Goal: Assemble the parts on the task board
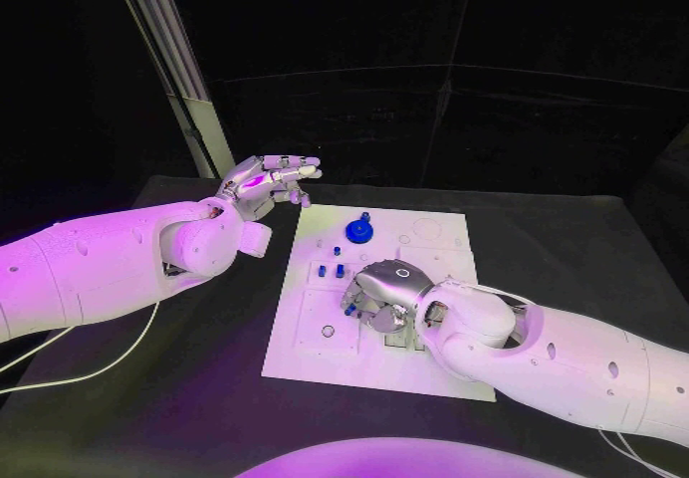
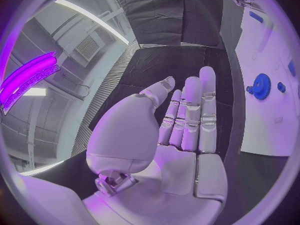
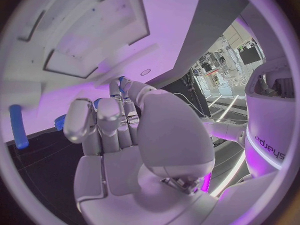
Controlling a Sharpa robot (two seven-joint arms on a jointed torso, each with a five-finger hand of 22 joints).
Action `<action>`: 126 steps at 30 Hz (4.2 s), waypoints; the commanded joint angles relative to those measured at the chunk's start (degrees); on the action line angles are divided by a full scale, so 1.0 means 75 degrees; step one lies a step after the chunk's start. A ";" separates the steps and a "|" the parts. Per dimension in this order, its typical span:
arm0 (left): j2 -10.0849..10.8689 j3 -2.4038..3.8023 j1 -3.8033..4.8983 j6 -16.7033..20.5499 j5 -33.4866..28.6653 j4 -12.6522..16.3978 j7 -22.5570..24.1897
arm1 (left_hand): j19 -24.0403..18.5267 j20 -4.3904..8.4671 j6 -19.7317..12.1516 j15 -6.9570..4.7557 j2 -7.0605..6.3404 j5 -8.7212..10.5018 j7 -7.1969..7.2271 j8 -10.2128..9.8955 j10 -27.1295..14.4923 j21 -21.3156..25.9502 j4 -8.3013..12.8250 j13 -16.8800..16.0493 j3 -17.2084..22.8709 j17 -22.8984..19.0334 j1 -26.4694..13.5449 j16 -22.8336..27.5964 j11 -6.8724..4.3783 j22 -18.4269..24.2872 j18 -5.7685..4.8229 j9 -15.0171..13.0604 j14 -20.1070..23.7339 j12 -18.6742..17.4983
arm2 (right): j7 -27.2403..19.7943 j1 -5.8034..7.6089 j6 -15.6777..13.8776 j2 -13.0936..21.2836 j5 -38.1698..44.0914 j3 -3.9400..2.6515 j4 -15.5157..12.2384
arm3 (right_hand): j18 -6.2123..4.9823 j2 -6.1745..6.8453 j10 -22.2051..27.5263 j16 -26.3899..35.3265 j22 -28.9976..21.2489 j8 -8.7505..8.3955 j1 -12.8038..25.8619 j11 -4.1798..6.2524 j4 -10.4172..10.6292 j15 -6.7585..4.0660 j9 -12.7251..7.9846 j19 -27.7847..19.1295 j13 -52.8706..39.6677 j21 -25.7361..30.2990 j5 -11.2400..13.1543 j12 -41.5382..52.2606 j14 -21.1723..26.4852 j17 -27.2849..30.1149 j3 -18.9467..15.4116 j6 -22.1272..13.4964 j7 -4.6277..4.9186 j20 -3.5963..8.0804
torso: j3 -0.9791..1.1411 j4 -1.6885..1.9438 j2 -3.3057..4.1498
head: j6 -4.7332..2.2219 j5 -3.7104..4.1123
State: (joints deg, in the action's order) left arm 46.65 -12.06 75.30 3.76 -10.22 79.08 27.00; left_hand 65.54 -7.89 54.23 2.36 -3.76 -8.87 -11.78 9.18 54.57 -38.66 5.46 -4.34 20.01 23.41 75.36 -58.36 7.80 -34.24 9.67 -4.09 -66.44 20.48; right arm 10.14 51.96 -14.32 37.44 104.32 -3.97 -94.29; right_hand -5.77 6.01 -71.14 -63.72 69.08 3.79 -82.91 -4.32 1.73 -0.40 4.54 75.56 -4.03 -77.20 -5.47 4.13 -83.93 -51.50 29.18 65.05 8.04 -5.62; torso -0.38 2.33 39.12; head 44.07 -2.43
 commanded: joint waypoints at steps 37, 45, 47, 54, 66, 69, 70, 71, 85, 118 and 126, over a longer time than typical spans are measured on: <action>0.0007 0.0004 0.0013 -0.0182 0.0022 -0.0002 -0.0088 | -0.0028 0.0004 -0.0066 -0.0001 0.0048 -0.0025 -0.0016 0.0060 -0.0082 0.0049 0.0036 0.0013 -0.0039 -0.0025 -0.0023 0.0011 -0.0016 0.0023 0.0107 0.0016 0.0058 0.0044 | -0.0058 0.0008 -0.0069 -0.0111 -0.0111 0.0005 0.0113 | -0.0154 0.0437 0.1635 0.0866 -0.1202 -0.0035 0.0616 -0.0317 0.0090 0.0255 -0.0117 -0.0866 0.0053 0.0804 -0.0063 -0.0037 0.0337 0.1338 -0.0578 -0.1161 0.0282 -0.0251 | -0.0004 -0.0001 -0.0006 | 0.0030 0.0014; 0.0002 0.0004 0.0013 -0.0216 0.0041 -0.0017 -0.0123 | -0.0030 0.0002 -0.0072 0.0000 0.0051 -0.0026 -0.0018 0.0063 -0.0091 0.0054 0.0038 0.0014 -0.0041 -0.0030 -0.0022 0.0010 -0.0015 0.0026 0.0107 0.0016 0.0062 0.0049 | -0.0250 0.0007 -0.0541 0.0060 -0.0367 0.0005 -0.0073 | -0.0177 0.0352 0.1833 0.0960 -0.1388 -0.0003 0.0591 -0.0288 0.0144 0.0222 -0.0089 -0.0864 0.0017 0.0989 -0.0162 0.0223 0.0275 0.1494 -0.1262 -0.1465 0.0233 -0.0232 | 0.0008 0.0014 0.0007 | -0.0012 0.0036; 0.0007 0.0004 0.0013 -0.0227 0.0109 -0.0023 -0.0136 | -0.0031 0.0002 -0.0077 0.0002 0.0054 -0.0026 -0.0019 0.0066 -0.0097 0.0057 0.0040 0.0015 -0.0043 -0.0033 -0.0021 0.0010 -0.0013 0.0029 0.0107 0.0017 0.0065 0.0053 | -0.0267 0.0008 -0.0648 0.0198 -0.0427 0.0003 -0.0199 | -0.0148 0.0290 0.1719 0.0839 -0.1270 0.0026 0.0551 -0.0290 0.0148 0.0218 -0.0074 -0.0749 0.0010 0.0906 -0.0243 0.0330 0.0217 0.1355 -0.1311 -0.1363 0.0252 -0.0227 | 0.0010 0.0015 0.0006 | -0.0019 0.0048; 0.0016 0.0003 0.0012 -0.0259 0.0207 -0.0028 -0.0150 | -0.0035 -0.0001 -0.0089 0.0005 0.0051 -0.0019 -0.0023 0.0069 -0.0111 0.0065 0.0039 0.0017 -0.0054 -0.0039 -0.0029 0.0010 -0.0009 0.0034 0.0106 0.0018 0.0073 0.0060 | -0.0209 0.0023 -0.0841 0.0803 -0.0623 -0.0067 -0.0599 | -0.0110 0.0214 0.1586 0.0671 -0.1103 0.0042 0.0496 -0.0281 0.0160 0.0210 -0.0067 -0.0593 0.0021 0.0787 -0.0294 0.0461 0.0148 0.1177 -0.1368 -0.1228 0.0264 -0.0217 | -0.0005 -0.0011 -0.0010 | -0.0086 0.0085; 0.0038 0.0000 0.0009 -0.0265 0.0230 0.0007 -0.0097 | -0.0035 -0.0001 -0.0089 0.0005 0.0051 -0.0019 -0.0023 0.0069 -0.0111 0.0065 0.0039 0.0017 -0.0054 -0.0039 -0.0029 0.0010 -0.0009 0.0034 0.0106 0.0018 0.0073 0.0060 | 0.0333 0.0153 -0.0182 0.1647 -0.0880 -0.0800 -0.0844 | -0.0145 0.0343 0.2039 0.0752 -0.1305 -0.0031 0.0513 -0.0270 0.0274 0.0200 -0.0105 -0.0707 0.0049 0.0944 -0.0127 0.0414 0.0207 0.1384 -0.1950 -0.1505 0.0086 -0.0211 | -0.0006 0.0003 -0.0008 | -0.0285 0.0316; 0.0039 -0.0001 0.0009 -0.0267 0.0231 0.0009 -0.0097 | -0.0035 -0.0001 -0.0089 0.0005 0.0051 -0.0019 -0.0023 0.0069 -0.0111 0.0065 0.0039 0.0017 -0.0054 -0.0039 -0.0029 0.0010 -0.0009 0.0034 0.0106 0.0018 0.0073 0.0060 | 0.0451 0.0173 0.0020 0.1760 -0.0867 -0.0844 -0.0824 | -0.0149 0.0327 0.2129 0.0749 -0.1320 -0.0029 0.0465 -0.0275 0.0316 0.0209 -0.0102 -0.0709 0.0046 0.0960 -0.0136 0.0435 0.0209 0.1400 -0.2130 -0.1550 0.0021 -0.0216 | -0.0006 0.0011 -0.0005 | -0.0305 0.0357; 0.0040 -0.0001 0.0009 -0.0269 0.0231 0.0010 -0.0098 | -0.0035 -0.0001 -0.0089 0.0005 0.0051 -0.0019 -0.0023 0.0069 -0.0111 0.0065 0.0039 0.0017 -0.0054 -0.0039 -0.0029 0.0010 -0.0009 0.0034 0.0106 0.0018 0.0073 0.0060 | 0.0489 0.0178 0.0096 0.1793 -0.0865 -0.0854 -0.0823 | -0.0149 0.0318 0.2142 0.0737 -0.1318 -0.0028 0.0452 -0.0276 0.0328 0.0210 -0.0101 -0.0706 0.0044 0.0960 -0.0136 0.0444 0.0205 0.1388 -0.2169 -0.1556 0.0009 -0.0217 | -0.0005 0.0014 -0.0002 | -0.0316 0.0371; 0.0041 -0.0001 0.0009 -0.0270 0.0231 0.0011 -0.0100 | -0.0035 -0.0001 -0.0089 0.0005 0.0051 -0.0019 -0.0023 0.0069 -0.0111 0.0065 0.0039 0.0017 -0.0054 -0.0039 -0.0029 0.0010 -0.0009 0.0034 0.0106 0.0018 0.0073 0.0060 | 0.0516 0.0180 0.0158 0.1816 -0.0863 -0.0860 -0.0823 | -0.0148 0.0313 0.2147 0.0730 -0.1316 -0.0027 0.0447 -0.0275 0.0334 0.0210 -0.0101 -0.0704 0.0044 0.0960 -0.0136 0.0449 0.0203 0.1381 -0.2184 -0.1558 0.0004 -0.0217 | -0.0005 0.0016 -0.0002 | -0.0319 0.0377; 0.0027 -0.0003 0.0007 -0.0301 0.0232 -0.0013 -0.0122 | -0.0035 -0.0001 -0.0089 0.0005 0.0051 -0.0019 -0.0023 0.0069 -0.0111 0.0065 0.0039 0.0017 -0.0054 -0.0039 -0.0029 0.0010 -0.0009 0.0034 0.0106 0.0018 0.0073 0.0060 | 0.0746 0.0189 0.0765 0.1834 -0.0739 -0.0884 -0.0661 | -0.0151 0.0115 0.2071 0.0712 -0.1336 -0.0007 0.0224 -0.0257 0.0379 0.0195 -0.0087 -0.0685 0.0034 0.0979 -0.0206 0.0623 0.0197 0.1411 -0.2333 -0.1500 -0.0003 -0.0207 | -0.0011 0.0014 -0.0005 | -0.0342 0.0417; 0.0036 -0.0004 0.0006 -0.0304 0.0232 -0.0030 -0.0159 | -0.0042 -0.0006 -0.0105 0.0011 0.0061 -0.0013 -0.0026 0.0087 -0.0131 0.0082 0.0046 0.0019 -0.0068 -0.0055 -0.0028 0.0008 -0.0006 0.0047 0.0106 0.0017 0.0090 0.0087 | 0.0829 0.0188 0.0761 0.1699 -0.0434 -0.0885 -0.0509 | 0.0055 -0.0307 0.0726 -0.0080 -0.0328 0.0113 -0.0395 -0.0055 0.0309 0.0025 -0.0041 -0.0031 0.0029 0.0260 0.0329 0.0876 0.0002 0.0594 -0.0817 -0.0441 0.0089 -0.0057 | -0.0003 0.0004 0.0002 | -0.0280 0.0403; 0.0043 -0.0004 0.0006 -0.0302 0.0232 -0.0027 -0.0160 | -0.0042 -0.0006 -0.0105 0.0011 0.0061 -0.0013 -0.0026 0.0087 -0.0131 0.0082 0.0046 0.0019 -0.0068 -0.0055 -0.0028 0.0008 -0.0006 0.0047 0.0106 0.0017 0.0090 0.0087 | 0.0753 0.0186 0.0333 0.1687 -0.0353 -0.0885 -0.0544 | 0.0103 -0.0331 0.0424 -0.0243 -0.0092 0.0171 -0.0477 0.0009 0.0161 -0.0018 -0.0026 0.0099 0.0000 0.0085 0.0333 0.0894 -0.0025 0.0420 -0.0475 -0.0244 0.0064 -0.0006 | -0.0002 0.0002 -0.0005 | -0.0269 0.0414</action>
State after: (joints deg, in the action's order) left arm 46.95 -12.14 75.27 2.18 -8.68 78.82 25.69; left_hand 65.54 -7.89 53.95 2.58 -3.76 -8.87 -12.06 9.63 54.15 -38.44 5.78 -4.29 19.70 23.04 75.37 -58.36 7.78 -33.94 9.66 -4.05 -66.22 21.03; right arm 16.34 53.26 -8.97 50.11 100.81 -10.57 -98.07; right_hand -5.75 3.89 -66.97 -65.23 68.32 4.89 -85.83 -4.80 2.83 -0.21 4.21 75.79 -4.00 -76.27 -2.96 10.68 -83.75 -48.29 25.27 62.92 8.52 -5.63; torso -0.40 2.36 39.11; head 42.03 0.63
